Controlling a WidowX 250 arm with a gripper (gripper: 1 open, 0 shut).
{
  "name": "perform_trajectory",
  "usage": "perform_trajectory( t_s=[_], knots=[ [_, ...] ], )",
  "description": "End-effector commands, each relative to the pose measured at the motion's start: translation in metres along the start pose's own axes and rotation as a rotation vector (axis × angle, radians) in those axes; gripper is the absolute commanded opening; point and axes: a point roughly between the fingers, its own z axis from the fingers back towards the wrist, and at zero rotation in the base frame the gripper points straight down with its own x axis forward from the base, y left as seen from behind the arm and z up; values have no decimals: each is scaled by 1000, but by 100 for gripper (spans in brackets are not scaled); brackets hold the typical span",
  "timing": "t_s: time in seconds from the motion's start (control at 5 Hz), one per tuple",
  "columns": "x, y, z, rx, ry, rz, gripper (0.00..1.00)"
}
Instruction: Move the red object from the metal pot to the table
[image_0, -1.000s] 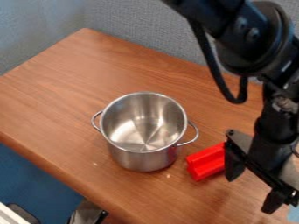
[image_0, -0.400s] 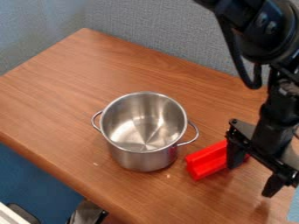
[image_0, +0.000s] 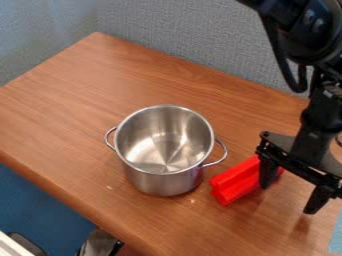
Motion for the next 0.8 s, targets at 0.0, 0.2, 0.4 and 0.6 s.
perform_trajectory(
  t_s=[0.0, 0.2, 0.4, 0.6],
  knots=[
    [10, 7, -2, -22, -43, -79, 100],
    [13, 13, -9, -25, -43, -184, 100],
    [24, 29, -2, -31, -2, -151, 100],
    [35, 49, 11, -35, 31, -100, 100]
  ],
)
